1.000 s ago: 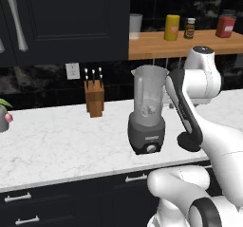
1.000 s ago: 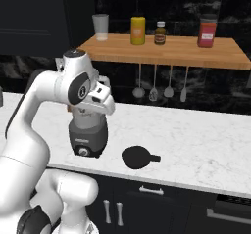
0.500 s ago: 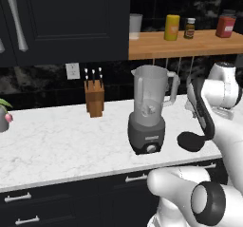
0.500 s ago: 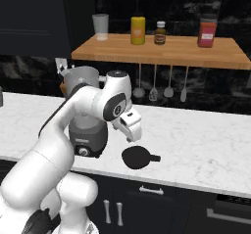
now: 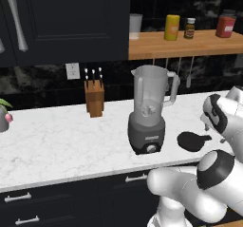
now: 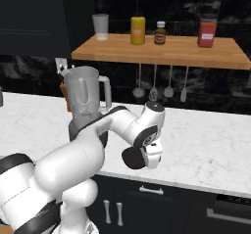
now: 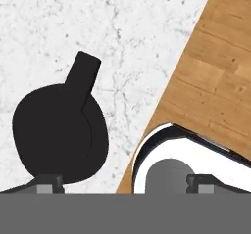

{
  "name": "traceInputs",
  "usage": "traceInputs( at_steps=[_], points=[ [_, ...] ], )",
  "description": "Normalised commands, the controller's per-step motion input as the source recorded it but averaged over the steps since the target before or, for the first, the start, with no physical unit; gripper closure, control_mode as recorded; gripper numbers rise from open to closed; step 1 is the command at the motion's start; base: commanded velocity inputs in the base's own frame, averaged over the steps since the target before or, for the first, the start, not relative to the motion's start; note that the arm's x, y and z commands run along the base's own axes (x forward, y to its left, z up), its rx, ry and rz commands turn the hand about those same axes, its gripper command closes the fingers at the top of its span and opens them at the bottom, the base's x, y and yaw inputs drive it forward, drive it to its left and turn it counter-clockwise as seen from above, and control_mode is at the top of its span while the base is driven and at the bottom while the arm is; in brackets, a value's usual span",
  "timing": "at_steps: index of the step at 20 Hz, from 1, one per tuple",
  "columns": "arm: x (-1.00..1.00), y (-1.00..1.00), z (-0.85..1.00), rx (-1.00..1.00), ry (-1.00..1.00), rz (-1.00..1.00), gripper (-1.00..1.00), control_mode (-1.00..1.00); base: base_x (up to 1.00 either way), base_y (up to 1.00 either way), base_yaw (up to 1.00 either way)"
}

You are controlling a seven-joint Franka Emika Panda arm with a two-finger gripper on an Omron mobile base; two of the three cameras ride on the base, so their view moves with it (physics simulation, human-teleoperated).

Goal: Close the lid blender by securely placing the lid on top.

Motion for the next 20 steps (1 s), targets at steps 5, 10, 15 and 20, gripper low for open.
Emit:
traceInputs(
  at_steps=[5,10,15,20],
  points=[
    [0.43,-0.22,-0.32,0.12,0.0,-0.1,-1.0,-1.0,0.0,0.0,0.0],
    [0.42,-0.23,-0.29,0.07,0.0,0.0,-1.0,-1.0,0.0,0.0,0.0],
    [0.37,-0.11,-0.33,0.0,0.0,0.0,-1.0,-1.0,0.0,0.0,0.0],
    [0.2,0.0,-0.4,0.0,0.0,-0.03,-1.0,-1.0,0.0,0.0,0.0]
  ],
)
